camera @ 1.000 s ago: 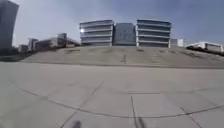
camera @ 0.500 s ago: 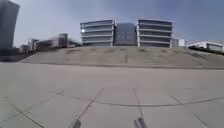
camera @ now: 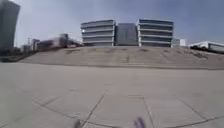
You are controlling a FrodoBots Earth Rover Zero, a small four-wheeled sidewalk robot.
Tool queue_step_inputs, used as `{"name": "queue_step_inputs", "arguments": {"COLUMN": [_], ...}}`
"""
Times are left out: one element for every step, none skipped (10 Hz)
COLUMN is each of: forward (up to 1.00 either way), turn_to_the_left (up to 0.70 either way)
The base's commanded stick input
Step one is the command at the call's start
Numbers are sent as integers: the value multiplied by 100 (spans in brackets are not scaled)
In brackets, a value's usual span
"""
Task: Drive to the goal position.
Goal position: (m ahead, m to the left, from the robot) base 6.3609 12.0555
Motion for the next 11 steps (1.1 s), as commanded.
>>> {"name": "queue_step_inputs", "arguments": {"forward": [100, 100, 100, 100, 100, 100, 100, 100, 100, 100, 100], "turn_to_the_left": [3, 0, 0, 0, 24, 39, 10, 0, 5, 39, 26]}}
